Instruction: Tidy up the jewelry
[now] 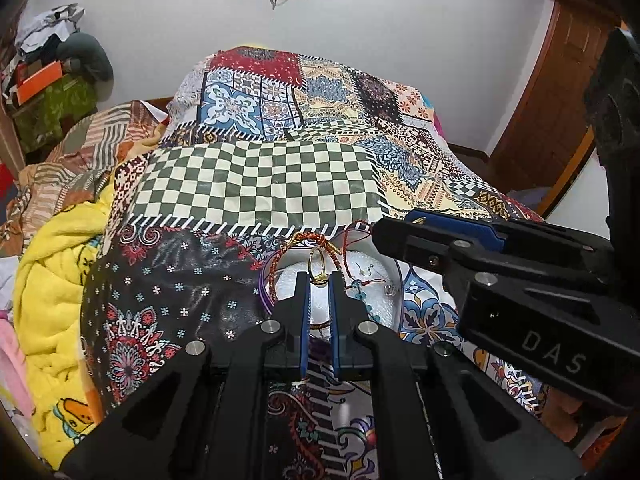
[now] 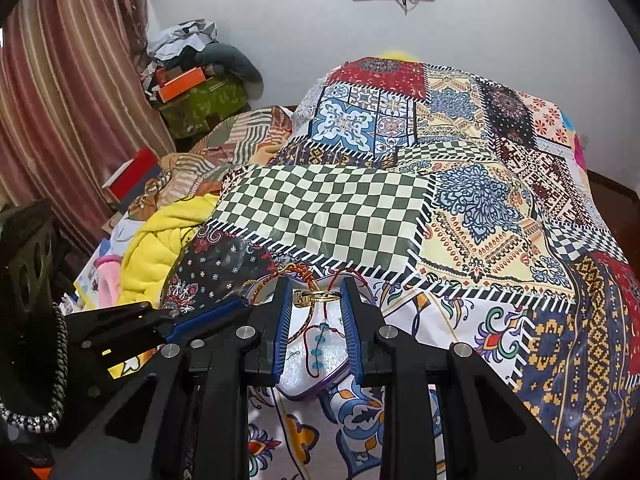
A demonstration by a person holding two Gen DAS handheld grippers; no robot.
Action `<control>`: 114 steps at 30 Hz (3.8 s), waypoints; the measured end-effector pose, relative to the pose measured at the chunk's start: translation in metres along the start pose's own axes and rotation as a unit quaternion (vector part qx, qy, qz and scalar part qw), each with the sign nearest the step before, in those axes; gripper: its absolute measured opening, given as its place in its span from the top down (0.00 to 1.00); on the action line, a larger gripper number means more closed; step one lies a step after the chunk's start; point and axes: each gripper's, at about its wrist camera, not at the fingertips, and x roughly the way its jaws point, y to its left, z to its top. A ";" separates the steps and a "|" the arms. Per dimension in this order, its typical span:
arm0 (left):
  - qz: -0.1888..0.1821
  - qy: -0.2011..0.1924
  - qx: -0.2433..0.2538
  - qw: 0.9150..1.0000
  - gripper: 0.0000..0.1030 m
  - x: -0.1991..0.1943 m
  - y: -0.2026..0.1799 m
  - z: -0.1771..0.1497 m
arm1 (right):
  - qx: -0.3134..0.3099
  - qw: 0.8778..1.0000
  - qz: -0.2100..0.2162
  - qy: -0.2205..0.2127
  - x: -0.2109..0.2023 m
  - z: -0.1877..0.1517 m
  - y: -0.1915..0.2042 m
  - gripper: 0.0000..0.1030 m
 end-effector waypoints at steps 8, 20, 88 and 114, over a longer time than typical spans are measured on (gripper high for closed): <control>-0.004 0.002 -0.004 1.000 0.93 0.004 0.004 0.001 | 0.007 1.000 0.004 0.013 0.010 -0.001 -0.006 0.78; 0.004 0.009 -0.004 1.000 0.90 0.006 0.003 0.001 | 0.014 0.999 0.016 0.031 0.013 0.000 -0.006 0.68; -0.070 0.117 0.105 0.985 0.78 0.068 -0.131 -0.025 | 0.115 0.987 -0.103 0.036 -0.075 -0.076 -0.122 0.65; -0.064 0.085 0.074 0.992 0.85 0.075 -0.114 -0.019 | 0.108 0.988 -0.087 0.065 -0.047 -0.077 -0.122 0.65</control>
